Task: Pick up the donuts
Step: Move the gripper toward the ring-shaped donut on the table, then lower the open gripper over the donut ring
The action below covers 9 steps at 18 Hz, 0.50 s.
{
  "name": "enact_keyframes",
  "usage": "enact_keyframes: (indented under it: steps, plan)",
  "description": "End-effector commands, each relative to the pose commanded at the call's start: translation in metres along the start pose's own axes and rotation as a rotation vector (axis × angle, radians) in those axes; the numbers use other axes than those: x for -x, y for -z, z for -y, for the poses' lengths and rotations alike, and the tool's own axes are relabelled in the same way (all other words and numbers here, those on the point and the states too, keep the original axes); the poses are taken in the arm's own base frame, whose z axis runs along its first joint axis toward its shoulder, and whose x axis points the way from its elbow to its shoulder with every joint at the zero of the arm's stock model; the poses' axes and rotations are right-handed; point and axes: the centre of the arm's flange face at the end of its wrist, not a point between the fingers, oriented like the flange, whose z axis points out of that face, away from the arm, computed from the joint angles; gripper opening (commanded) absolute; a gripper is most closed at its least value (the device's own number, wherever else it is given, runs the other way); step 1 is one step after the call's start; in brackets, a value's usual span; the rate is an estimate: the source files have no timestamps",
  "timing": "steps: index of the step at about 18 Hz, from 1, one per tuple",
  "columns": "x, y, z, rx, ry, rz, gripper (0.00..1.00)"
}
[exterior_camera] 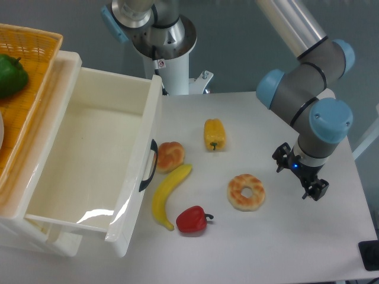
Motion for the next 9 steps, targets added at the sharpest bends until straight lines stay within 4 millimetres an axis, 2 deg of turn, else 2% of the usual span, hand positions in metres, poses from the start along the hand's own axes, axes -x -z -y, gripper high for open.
enact_keyframes:
  steps: [2, 7, 9]
  plan:
    - [-0.0008, -0.0097, 0.0015, -0.007, 0.013, 0.023, 1.0]
    - [0.0007, -0.0105, 0.0076, -0.08, 0.068, 0.03, 1.0]
    - [-0.0003, -0.0129, 0.0092, -0.087, 0.155, 0.021, 1.0]
